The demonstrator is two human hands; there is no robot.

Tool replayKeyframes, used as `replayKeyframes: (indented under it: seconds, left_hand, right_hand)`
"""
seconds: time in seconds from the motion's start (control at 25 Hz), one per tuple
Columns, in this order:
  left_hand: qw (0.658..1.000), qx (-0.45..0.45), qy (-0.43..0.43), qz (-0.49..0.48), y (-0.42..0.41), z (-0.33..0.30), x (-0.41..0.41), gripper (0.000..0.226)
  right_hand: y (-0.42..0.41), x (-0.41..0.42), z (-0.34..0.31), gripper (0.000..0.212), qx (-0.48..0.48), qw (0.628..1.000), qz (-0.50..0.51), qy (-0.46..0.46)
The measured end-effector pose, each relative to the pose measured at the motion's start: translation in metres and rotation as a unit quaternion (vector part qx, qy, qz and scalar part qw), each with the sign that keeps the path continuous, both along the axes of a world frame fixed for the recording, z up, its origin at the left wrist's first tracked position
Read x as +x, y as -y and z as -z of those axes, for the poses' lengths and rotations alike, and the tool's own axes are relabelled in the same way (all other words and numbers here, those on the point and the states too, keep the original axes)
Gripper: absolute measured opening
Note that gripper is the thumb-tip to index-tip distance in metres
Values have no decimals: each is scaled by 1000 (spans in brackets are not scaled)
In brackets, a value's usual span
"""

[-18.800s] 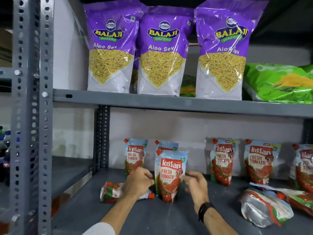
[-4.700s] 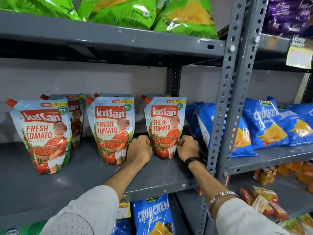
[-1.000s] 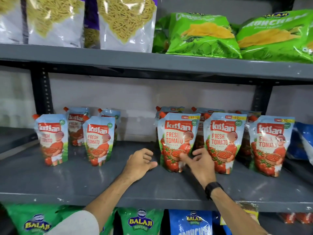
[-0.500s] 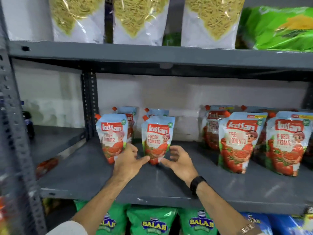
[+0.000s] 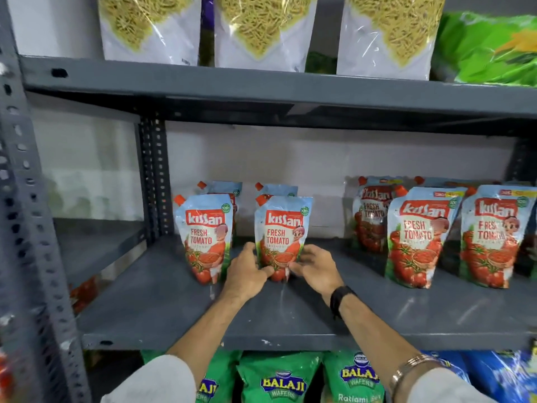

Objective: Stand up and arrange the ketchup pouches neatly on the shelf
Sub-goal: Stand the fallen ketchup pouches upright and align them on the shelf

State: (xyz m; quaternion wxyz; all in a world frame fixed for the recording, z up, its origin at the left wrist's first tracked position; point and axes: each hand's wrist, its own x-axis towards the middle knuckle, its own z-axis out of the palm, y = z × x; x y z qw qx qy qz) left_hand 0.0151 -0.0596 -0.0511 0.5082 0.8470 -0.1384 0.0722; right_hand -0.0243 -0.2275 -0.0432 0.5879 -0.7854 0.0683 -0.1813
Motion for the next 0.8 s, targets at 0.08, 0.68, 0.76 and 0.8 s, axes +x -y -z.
replayKeyframes:
  seconds: [0.08, 0.68, 0.76, 0.8]
  left_hand:
    - [1000, 4, 4, -9, -4, 1, 2, 51]
    - [998, 3, 48, -50, -46, -5, -20, 41]
    - [992, -11, 85, -93, -64, -11, -26, 16]
    - [988, -15, 99, -115, -75, -13, -27, 14]
  right_hand:
    - [-5, 1, 0, 33, -9, 1000, -4, -6]
    - [-24, -24, 1, 28, -8, 990, 113, 79]
    - [-35, -29, -2, 33, -47, 989, 88, 109]
    - [-45, -30, -4, 34, -67, 991, 63, 101]
